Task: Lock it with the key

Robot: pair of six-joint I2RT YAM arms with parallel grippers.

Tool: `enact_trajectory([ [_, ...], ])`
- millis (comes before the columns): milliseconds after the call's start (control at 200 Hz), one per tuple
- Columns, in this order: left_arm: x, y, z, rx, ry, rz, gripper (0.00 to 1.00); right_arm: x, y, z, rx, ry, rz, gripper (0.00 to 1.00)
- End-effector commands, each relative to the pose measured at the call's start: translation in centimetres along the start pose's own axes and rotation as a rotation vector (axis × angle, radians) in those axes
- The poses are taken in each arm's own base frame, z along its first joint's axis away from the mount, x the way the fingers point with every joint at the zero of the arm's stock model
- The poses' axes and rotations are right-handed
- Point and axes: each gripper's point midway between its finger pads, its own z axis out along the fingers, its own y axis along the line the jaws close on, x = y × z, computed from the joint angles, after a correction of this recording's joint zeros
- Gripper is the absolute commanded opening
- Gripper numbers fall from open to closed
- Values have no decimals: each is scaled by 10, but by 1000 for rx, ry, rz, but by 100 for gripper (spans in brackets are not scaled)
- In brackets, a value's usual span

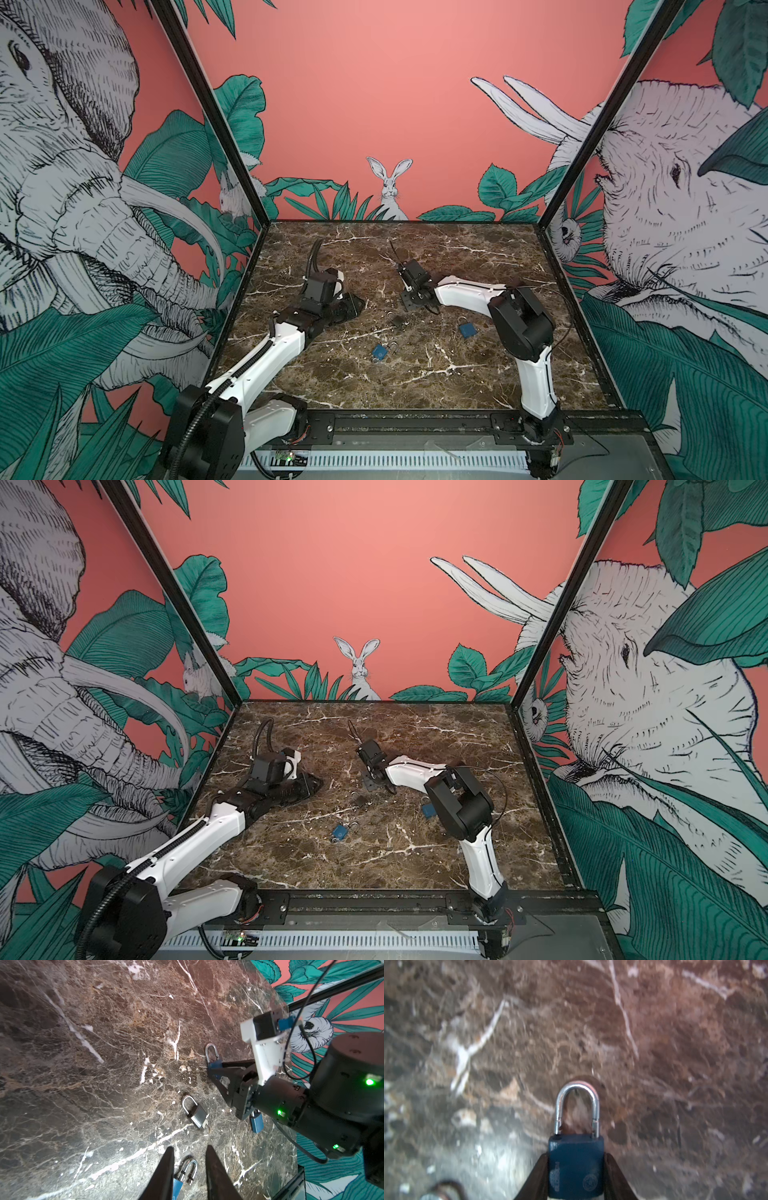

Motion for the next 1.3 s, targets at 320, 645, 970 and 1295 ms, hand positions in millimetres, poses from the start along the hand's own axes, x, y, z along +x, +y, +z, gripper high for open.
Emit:
enact_trajectory([
  [320,-4,-47,19,151,53,84,30,7,19,-99,-208,-116,12,19],
  [645,4,-98,42,323,104,129,34,13,41,-139,-278,-166,-34,19],
  [970,10,-110,50,377,140,137,34,12,54,-150,-292,-187,-60,19],
  [1295,17,-106,54,368,153,140,34,4,56,-160,-295,-215,-66,19],
])
